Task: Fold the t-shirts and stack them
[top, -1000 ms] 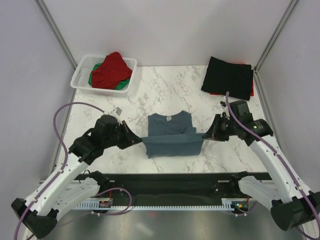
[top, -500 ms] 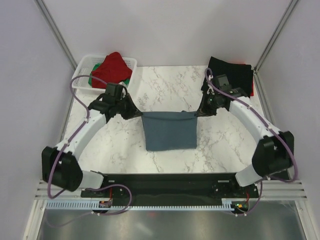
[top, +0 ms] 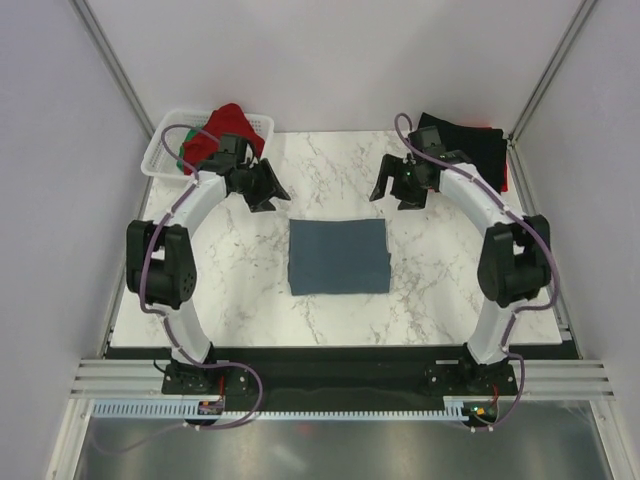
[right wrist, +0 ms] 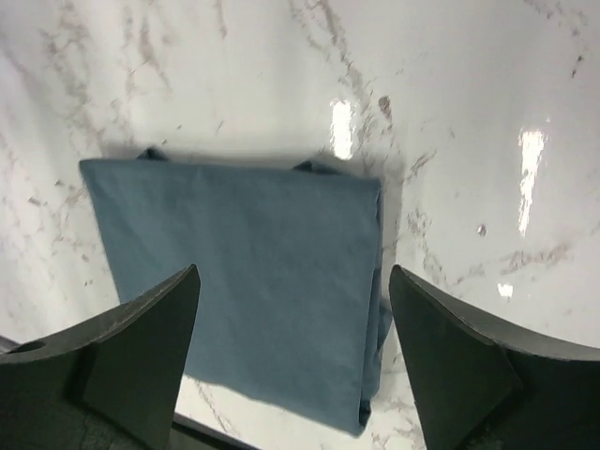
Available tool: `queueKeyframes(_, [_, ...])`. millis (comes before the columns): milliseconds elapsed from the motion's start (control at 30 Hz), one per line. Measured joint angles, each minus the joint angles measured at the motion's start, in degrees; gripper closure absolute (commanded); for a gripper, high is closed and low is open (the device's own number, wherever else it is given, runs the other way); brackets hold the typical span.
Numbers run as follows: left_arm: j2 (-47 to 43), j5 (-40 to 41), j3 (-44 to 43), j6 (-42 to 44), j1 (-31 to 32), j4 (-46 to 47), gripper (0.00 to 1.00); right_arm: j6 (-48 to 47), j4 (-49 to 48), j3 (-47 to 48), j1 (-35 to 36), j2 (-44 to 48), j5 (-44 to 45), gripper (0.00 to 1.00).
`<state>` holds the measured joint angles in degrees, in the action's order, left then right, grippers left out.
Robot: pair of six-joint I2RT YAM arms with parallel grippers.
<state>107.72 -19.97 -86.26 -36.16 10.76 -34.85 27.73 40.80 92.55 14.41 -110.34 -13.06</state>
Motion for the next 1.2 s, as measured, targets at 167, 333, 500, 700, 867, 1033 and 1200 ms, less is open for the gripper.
queueKeyframes(167, [-12.7, 0.9, 7.7, 0.2, 2.1, 0.4, 0.43, 2.7, -6.3, -15.2, 2.6, 18.6, -2.3, 0.12])
queueKeyframes(333, [-25.7, 1.2, 19.5, -1.0, 8.4, 4.9, 0.46, 8.1, -14.9, -29.1, 9.3, 29.1, -7.6, 0.17])
queueKeyframes(500, [-28.4, 0.2, 33.4, -5.4, 13.7, 12.8, 0.47, 12.8, -24.2, -40.9, 10.1, 25.9, -11.6, 0.25])
queueKeyframes(700, [-22.2, -0.1, 42.9, -9.8, 18.4, 22.5, 0.51, 13.9, -30.6, -49.0, 9.9, 22.7, -12.4, 0.27])
queueKeyframes(867, [-20.3, 0.3, 47.3, -10.1, 18.8, 26.1, 0.52, 12.3, -33.6, -55.1, 9.7, 25.4, -11.6, 0.27])
queueKeyframes(1033, [-24.4, 3.5, 50.0, -9.9, 18.9, 25.9, 0.51, 9.4, -28.1, -59.1, 9.7, 33.8, -5.7, 0.27])
queueKeyframes(1200, [-30.8, 8.8, 47.9, -6.7, 18.8, 16.5, 0.39, 6.3, -17.0, -56.1, 9.6, 39.2, 1.6, 0.15])
